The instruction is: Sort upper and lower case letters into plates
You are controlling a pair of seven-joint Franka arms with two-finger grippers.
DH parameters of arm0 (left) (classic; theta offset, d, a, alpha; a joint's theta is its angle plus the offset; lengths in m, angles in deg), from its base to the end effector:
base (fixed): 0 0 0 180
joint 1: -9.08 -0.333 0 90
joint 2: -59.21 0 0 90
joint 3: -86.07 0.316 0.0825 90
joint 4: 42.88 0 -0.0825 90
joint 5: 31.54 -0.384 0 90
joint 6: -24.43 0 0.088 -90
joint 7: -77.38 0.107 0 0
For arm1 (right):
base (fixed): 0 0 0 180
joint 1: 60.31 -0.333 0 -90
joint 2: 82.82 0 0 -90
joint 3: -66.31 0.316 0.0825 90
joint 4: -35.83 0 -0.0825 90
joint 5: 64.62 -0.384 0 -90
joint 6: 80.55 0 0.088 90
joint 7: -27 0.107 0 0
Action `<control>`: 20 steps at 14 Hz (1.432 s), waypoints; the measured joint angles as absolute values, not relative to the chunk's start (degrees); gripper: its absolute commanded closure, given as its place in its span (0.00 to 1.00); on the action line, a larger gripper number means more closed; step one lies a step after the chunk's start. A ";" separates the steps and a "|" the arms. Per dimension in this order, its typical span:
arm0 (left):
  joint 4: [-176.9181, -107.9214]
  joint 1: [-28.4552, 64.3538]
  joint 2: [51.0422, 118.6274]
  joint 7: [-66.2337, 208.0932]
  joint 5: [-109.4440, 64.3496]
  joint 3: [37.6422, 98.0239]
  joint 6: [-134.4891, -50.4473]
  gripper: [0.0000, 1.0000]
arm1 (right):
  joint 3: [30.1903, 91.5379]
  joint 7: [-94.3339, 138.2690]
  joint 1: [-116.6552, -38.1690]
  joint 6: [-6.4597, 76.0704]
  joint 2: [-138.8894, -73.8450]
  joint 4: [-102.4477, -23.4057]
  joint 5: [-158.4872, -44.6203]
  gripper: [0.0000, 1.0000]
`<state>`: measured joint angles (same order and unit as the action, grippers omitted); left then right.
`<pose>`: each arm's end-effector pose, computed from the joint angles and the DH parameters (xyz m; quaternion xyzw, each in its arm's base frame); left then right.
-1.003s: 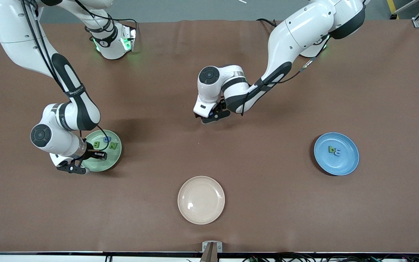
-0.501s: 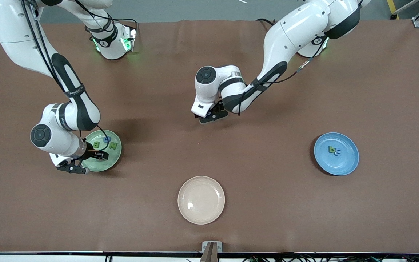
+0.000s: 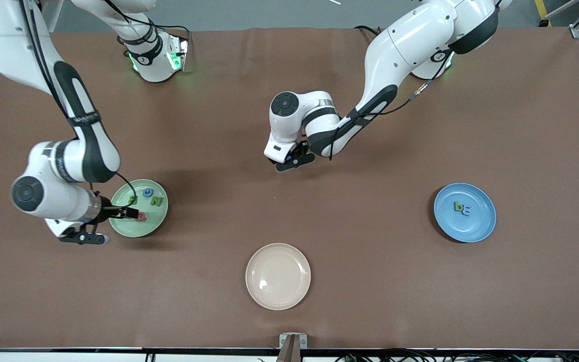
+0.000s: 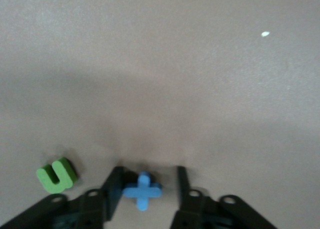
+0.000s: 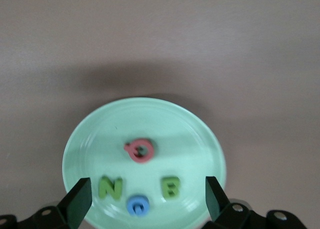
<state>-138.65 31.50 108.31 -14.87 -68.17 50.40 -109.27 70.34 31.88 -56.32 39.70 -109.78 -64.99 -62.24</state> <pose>0.4027 -0.5412 0.1727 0.9877 0.1558 0.0002 0.0097 0.6441 -0.0051 0.2902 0.9973 -0.0333 -0.0649 0.0039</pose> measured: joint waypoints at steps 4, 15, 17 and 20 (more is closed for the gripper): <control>-138.63 31.49 108.17 -14.86 -68.18 50.41 -109.14 0.74 | 70.24 28.87 -54.64 24.09 -103.44 -60.04 -61.50 0.00; -138.75 31.61 108.31 -15.28 -68.18 50.34 -109.22 0.00 | 70.36 27.79 -53.45 5.97 -102.64 -41.60 -61.56 0.00; -138.89 31.77 108.30 -16.55 -68.18 49.68 -108.95 0.00 | 70.54 28.51 -53.47 5.76 -102.76 -41.52 -61.64 0.00; -139.26 32.38 108.30 -19.65 -68.18 47.63 -106.44 0.00 | 70.65 29.42 -53.47 4.53 -102.67 -41.31 -62.79 0.00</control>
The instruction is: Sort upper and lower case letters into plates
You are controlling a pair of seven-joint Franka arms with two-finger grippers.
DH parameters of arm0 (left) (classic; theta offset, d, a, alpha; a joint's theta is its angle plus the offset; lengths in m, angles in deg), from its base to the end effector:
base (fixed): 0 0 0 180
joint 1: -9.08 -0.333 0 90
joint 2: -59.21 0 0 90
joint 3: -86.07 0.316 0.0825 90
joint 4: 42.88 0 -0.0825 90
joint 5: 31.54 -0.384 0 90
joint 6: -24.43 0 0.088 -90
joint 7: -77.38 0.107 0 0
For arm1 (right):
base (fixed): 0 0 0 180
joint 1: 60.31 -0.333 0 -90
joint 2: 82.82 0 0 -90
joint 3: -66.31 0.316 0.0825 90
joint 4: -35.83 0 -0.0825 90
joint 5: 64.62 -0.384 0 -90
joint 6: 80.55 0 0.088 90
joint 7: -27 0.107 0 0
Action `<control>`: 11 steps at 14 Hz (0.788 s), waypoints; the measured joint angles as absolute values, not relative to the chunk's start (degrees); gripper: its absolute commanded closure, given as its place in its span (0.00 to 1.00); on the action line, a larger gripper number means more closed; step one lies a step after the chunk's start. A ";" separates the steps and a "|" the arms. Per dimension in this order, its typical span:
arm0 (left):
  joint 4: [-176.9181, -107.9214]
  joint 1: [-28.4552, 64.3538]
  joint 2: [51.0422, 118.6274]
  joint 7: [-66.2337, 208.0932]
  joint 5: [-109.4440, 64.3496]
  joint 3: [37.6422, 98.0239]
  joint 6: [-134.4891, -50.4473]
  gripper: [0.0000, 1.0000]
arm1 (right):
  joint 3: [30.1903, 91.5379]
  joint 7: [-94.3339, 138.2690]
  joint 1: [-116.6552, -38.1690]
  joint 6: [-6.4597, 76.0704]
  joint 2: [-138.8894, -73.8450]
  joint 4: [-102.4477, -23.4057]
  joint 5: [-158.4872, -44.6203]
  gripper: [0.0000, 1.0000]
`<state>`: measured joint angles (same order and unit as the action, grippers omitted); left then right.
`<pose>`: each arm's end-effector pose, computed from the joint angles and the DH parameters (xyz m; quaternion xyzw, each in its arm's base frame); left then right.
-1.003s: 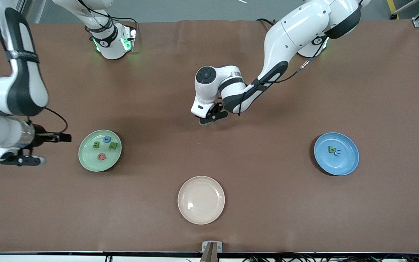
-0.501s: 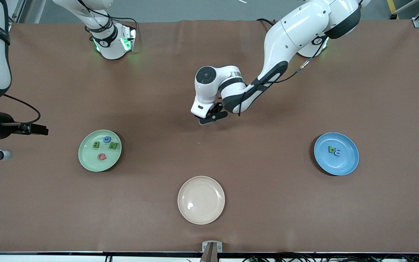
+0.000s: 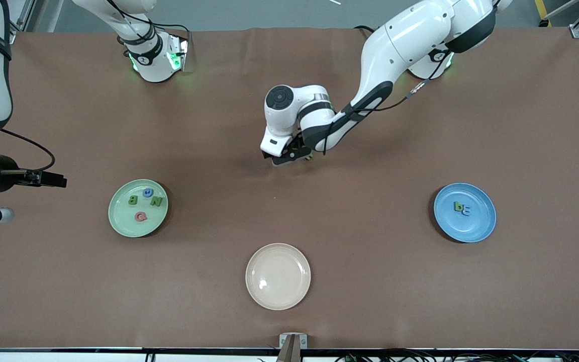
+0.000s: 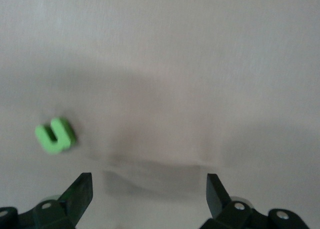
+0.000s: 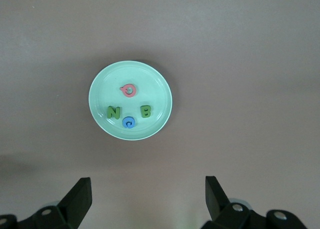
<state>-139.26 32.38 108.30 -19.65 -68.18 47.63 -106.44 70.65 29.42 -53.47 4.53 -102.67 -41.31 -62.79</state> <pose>0.3694 -0.5580 0.1778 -0.9852 -0.1711 0.0141 0.0039 0.6388 -0.0391 0.5150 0.9937 -0.0433 -0.1033 0.0029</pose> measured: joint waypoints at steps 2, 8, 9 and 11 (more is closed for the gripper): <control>-139.94 32.81 108.29 -20.67 -68.18 46.71 -105.06 0.00 | 70.78 29.52 -53.50 4.31 -101.86 -41.68 -63.12 0.00; -142.39 32.99 108.28 -21.10 -68.18 46.52 -104.87 0.00 | 70.64 29.79 -54.57 6.61 -94.51 -49.16 -63.25 0.00; -142.42 33.03 108.28 -21.10 -68.18 46.47 -104.86 0.00 | 70.25 29.79 -54.97 7.05 -93.23 -50.39 -63.25 0.00; -142.59 33.18 108.28 -21.12 -68.18 46.27 -104.84 0.00 | 69.44 29.81 -55.80 7.51 -90.91 -52.44 -63.25 0.00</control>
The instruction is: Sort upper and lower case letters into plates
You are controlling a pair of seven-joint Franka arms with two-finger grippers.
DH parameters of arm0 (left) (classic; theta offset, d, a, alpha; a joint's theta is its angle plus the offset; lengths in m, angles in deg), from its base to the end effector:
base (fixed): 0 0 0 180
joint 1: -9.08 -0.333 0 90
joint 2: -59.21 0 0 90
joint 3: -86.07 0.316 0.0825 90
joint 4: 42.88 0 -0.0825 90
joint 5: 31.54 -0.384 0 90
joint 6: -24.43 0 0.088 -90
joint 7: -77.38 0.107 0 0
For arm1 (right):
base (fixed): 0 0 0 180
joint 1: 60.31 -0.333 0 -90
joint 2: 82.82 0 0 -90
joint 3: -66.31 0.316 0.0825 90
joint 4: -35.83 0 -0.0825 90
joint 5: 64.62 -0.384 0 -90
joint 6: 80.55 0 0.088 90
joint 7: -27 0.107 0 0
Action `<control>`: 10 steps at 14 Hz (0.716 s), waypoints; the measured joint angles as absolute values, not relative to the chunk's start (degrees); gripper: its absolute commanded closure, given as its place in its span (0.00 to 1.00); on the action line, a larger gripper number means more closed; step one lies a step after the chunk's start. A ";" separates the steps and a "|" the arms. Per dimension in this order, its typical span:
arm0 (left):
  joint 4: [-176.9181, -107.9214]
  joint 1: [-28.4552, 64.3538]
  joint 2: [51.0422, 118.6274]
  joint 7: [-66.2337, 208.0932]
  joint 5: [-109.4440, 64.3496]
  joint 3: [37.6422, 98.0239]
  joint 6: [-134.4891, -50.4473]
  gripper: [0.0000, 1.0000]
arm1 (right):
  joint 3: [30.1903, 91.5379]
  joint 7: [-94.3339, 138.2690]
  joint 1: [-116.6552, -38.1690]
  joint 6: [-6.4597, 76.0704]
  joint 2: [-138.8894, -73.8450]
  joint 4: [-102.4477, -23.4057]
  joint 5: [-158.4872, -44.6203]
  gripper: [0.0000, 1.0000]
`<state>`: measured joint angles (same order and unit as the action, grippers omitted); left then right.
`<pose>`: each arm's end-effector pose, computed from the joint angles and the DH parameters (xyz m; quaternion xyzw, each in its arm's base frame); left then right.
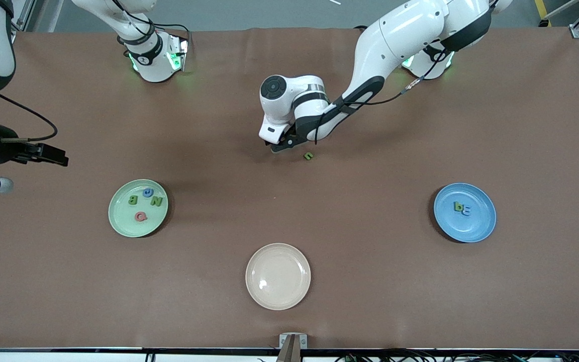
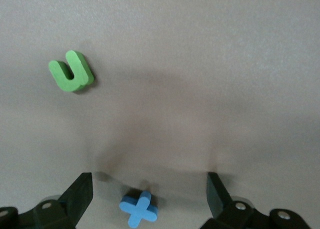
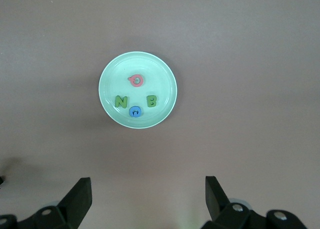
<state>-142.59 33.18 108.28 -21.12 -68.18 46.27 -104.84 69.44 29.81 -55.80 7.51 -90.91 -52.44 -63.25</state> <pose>0.3299 -0.5583 0.1627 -0.9869 -0.1551 0.0308 0.0336 0.5882 -0.0188 0.5552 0.9967 -0.0360 -0.0722 0.0090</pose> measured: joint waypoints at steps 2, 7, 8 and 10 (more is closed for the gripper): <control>-142.90 33.21 108.28 -22.12 -68.18 45.82 -104.83 0.00 | 68.17 29.85 -56.89 7.62 -89.15 -53.56 -63.25 0.00; -143.53 33.47 108.28 -23.80 -68.18 44.95 -104.83 0.09 | 67.22 29.85 -57.57 7.61 -87.35 -54.28 -63.50 0.00; -143.53 33.46 108.28 -23.80 -68.18 44.97 -104.83 0.15 | 67.21 29.86 -57.87 7.62 -87.02 -54.66 -63.50 0.00; -143.43 33.41 108.26 -23.69 -68.18 44.94 -104.88 0.22 | 67.05 29.88 -58.35 7.76 -85.88 -55.96 -63.50 0.00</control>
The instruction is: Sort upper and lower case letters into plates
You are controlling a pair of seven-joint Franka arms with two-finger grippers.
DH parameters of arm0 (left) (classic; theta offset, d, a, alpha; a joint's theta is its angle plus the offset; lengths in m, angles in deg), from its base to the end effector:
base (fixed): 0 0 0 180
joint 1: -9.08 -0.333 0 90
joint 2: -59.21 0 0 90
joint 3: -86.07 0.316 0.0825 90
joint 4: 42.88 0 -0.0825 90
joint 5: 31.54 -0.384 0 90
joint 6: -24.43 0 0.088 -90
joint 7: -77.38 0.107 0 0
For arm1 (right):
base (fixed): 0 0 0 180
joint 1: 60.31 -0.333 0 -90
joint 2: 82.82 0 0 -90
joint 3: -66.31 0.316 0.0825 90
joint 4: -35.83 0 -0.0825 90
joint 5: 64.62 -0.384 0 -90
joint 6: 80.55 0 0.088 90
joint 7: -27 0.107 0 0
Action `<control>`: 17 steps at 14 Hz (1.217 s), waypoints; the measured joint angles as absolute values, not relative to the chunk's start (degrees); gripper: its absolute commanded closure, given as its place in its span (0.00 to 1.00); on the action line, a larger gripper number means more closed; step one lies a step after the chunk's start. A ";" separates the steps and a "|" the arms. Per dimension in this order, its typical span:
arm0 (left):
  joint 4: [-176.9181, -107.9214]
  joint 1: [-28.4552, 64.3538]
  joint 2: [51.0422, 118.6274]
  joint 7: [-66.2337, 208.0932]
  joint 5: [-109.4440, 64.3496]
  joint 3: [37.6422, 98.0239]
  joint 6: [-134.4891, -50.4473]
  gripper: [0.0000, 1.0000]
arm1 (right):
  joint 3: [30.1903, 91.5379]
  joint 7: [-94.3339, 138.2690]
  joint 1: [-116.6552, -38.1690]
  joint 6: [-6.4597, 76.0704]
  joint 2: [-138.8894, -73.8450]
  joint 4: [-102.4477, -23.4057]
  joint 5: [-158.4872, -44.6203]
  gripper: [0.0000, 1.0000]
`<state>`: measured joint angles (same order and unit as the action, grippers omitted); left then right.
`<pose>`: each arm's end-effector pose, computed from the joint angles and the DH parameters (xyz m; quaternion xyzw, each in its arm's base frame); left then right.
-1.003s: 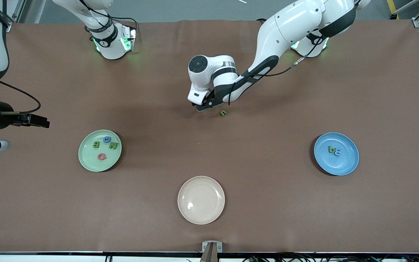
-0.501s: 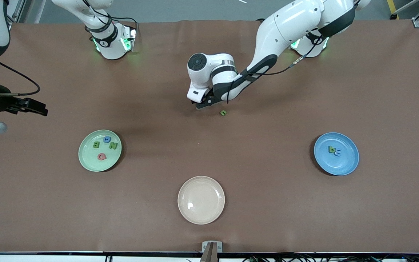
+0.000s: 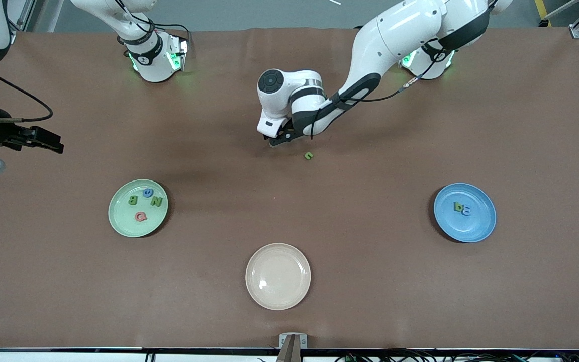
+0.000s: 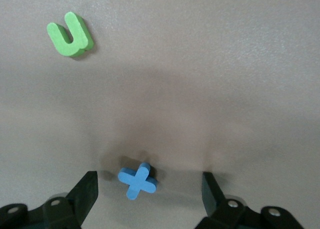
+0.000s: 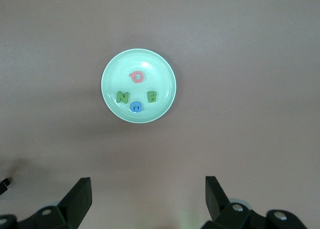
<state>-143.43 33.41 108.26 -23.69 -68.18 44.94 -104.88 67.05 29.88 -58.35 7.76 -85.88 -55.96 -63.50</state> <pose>0.3126 -0.5645 0.1649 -0.9852 -0.1638 0.0373 0.0327 0.5639 -0.0143 0.5776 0.9977 -0.0354 -0.0569 0.0103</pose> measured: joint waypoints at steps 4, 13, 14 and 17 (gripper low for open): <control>-143.09 32.85 108.24 -23.61 -68.47 44.91 -104.98 0.38 | 66.15 29.89 -59.14 7.86 -83.31 -57.73 -63.51 0.00; -143.16 32.67 107.81 -23.47 -69.19 44.66 -103.74 0.70 | 65.49 29.89 -59.53 8.20 -79.39 -60.28 -63.54 0.00; -143.17 32.66 107.81 -23.47 -69.20 44.67 -103.75 0.72 | 65.46 29.89 -59.53 8.44 -78.85 -60.72 -63.54 0.00; -143.22 32.64 107.67 -23.47 -69.22 44.63 -103.66 0.84 | 65.43 29.89 -59.56 8.69 -77.44 -61.55 -63.55 0.00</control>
<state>-143.22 32.64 107.67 -23.47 -69.22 44.63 -103.66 65.43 29.89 -59.56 8.69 -77.44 -61.55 -63.55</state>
